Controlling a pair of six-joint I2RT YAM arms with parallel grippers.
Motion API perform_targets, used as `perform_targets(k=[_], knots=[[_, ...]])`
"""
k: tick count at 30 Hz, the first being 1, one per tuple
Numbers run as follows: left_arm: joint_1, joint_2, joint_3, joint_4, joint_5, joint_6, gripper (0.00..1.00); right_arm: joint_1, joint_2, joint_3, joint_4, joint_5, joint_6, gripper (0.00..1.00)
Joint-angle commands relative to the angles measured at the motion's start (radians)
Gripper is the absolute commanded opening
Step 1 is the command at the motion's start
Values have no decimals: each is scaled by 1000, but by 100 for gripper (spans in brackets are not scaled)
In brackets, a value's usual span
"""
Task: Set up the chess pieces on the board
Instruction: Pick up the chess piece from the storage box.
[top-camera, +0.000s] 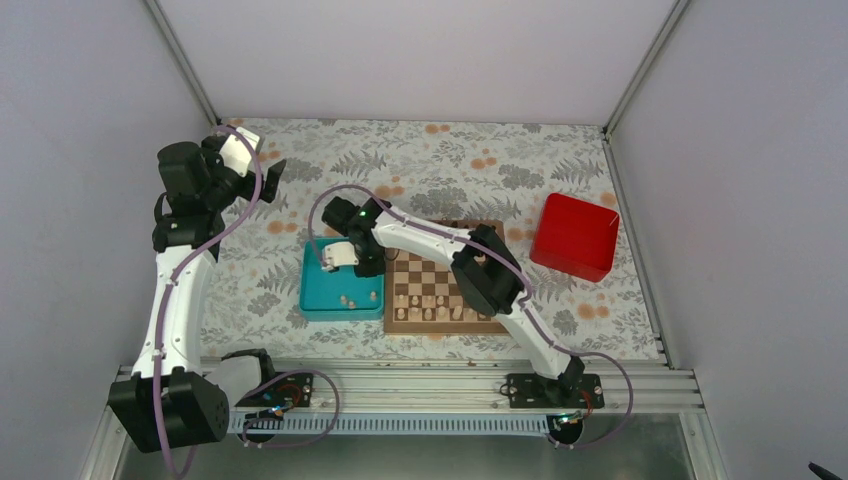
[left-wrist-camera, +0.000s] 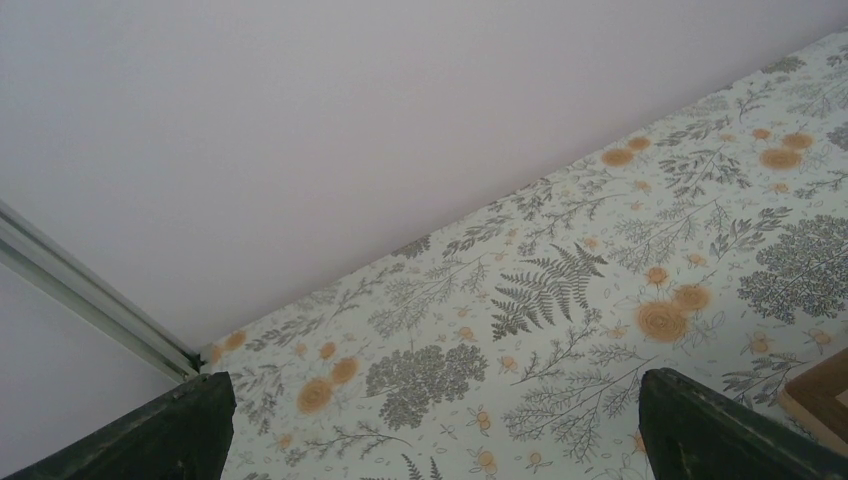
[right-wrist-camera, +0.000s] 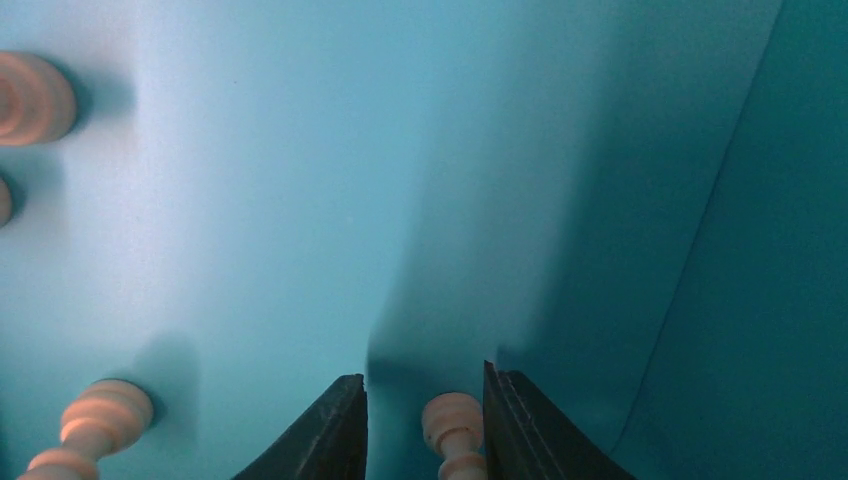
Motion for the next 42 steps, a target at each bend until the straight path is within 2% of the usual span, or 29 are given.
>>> perform_targets(k=[1, 4, 6, 13, 21, 31, 42], knots=[[4, -20, 2, 12, 20, 4, 100, 12, 27, 34, -41, 34, 0, 30], [4, -21, 2, 13, 22, 4, 100, 16, 28, 44, -50, 45, 7, 30], [4, -22, 3, 13, 24, 3, 100, 20, 23, 52, -52, 57, 11, 35], [4, -33, 5, 11, 26, 1, 100, 48, 55, 156, -134, 122, 16, 43], [4, -40, 10, 6, 43, 1, 100, 75, 127, 231, -238, 176, 24, 46], [4, -46, 5, 8, 69, -1, 100, 88, 145, 234, -239, 245, 38, 51], [4, -54, 2, 10, 78, -1, 100, 87, 154, 254, -239, 270, 32, 52]])
